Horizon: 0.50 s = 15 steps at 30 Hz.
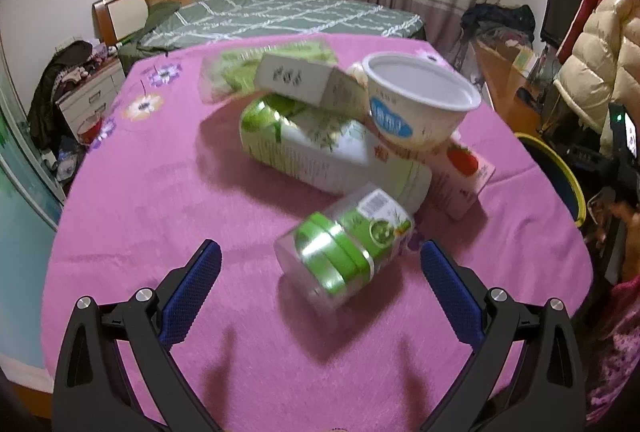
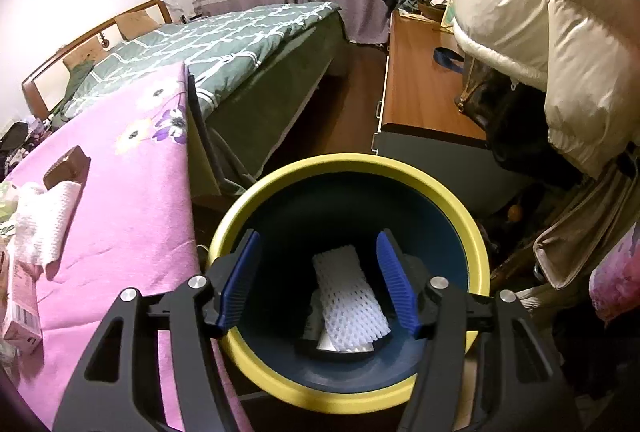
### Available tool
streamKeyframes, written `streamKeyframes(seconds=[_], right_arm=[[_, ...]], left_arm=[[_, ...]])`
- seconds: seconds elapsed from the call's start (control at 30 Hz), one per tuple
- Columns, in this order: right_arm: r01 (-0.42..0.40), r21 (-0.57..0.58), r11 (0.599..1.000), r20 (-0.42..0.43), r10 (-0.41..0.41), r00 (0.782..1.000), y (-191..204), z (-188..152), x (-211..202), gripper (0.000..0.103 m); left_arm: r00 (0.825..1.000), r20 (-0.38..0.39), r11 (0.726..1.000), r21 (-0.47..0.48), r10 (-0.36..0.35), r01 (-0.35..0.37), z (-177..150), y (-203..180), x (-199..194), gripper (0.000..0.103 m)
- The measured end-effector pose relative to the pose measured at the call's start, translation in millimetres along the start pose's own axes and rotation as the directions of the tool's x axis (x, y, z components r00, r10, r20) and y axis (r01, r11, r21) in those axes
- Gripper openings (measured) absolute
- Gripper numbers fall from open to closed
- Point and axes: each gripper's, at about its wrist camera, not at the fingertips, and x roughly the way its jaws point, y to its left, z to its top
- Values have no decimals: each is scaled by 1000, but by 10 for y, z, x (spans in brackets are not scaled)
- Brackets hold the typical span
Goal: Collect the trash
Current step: 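Carry the foam net over the bin and open the right tool, then reach to the clear green-lidded jar and grasp it with the left tool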
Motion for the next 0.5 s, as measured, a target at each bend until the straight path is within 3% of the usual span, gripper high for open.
streamKeyframes(seconds=[0.2,0.5], right_arm=[[-15,-9,1000,-2,15,1000,62,11,-4,59],[-34,-17,999,-7,34,999,125,-11,30,59]], left_arm=[[999,-51,999,-43,-18,16,-19,-73,150,98],[997,-68,992,-120,36,-44,28,-186,353,98]])
